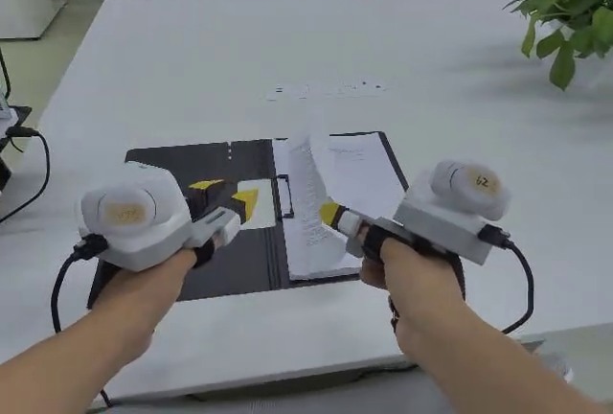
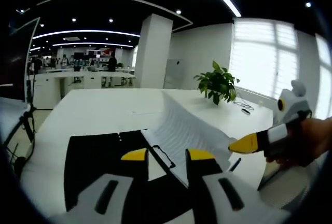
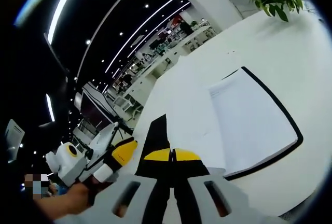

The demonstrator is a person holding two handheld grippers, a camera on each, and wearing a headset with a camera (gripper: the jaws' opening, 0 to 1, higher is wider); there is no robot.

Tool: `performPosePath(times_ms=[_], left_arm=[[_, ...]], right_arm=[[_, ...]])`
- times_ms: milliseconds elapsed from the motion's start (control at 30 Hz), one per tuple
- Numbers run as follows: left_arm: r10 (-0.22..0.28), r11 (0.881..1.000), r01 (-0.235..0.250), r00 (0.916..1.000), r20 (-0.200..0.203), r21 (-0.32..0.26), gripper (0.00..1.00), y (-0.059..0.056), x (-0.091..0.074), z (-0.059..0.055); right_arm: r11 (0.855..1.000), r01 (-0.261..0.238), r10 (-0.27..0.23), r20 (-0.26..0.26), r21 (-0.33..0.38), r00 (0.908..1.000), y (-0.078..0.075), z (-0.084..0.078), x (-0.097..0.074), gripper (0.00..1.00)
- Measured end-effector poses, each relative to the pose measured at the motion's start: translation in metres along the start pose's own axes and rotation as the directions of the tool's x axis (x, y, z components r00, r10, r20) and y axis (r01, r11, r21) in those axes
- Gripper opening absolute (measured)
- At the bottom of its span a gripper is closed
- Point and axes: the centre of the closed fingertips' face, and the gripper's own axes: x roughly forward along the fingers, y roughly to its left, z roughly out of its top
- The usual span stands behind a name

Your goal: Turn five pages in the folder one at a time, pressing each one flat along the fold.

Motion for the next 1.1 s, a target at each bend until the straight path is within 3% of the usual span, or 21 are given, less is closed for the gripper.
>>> performPosePath(times_ms=[133, 433, 633, 767, 1100], left_arm=[[0.021, 1.000, -0.021, 0.9997, 0.014, 0.009, 0.27, 0.014, -0.014, 0.004], [0.050, 0.999, -0.051, 0.9977, 0.045, 0.013, 0.27, 0.043, -0.040, 0.016], [0.071, 0.997, -0.072, 0.9965, 0.044, 0.009, 0.26, 0.062, -0.056, 0.014], [0.092, 0.996, -0.092, 0.9952, 0.033, 0.003, 0.25, 0.073, -0.067, 0.008], [0.118, 0.993, -0.118, 0.9930, -0.007, -0.007, 0.25, 0.089, -0.081, -0.010]], right_arm=[[0.998, -0.020, 0.019, -0.027, -0.054, 0.9995, 0.018, -0.008, 0.011, 0.00], [0.992, -0.068, 0.059, -0.093, -0.106, 0.9940, 0.056, -0.032, 0.039, 0.00], [0.982, -0.097, 0.072, -0.154, -0.162, 0.9854, 0.078, -0.055, 0.060, 0.00], [0.975, -0.095, 0.053, -0.200, -0.202, 0.9783, 0.085, -0.073, 0.075, 0.00], [0.946, -0.068, -0.033, -0.303, -0.316, 0.9524, 0.072, -0.116, 0.105, 0.00]])
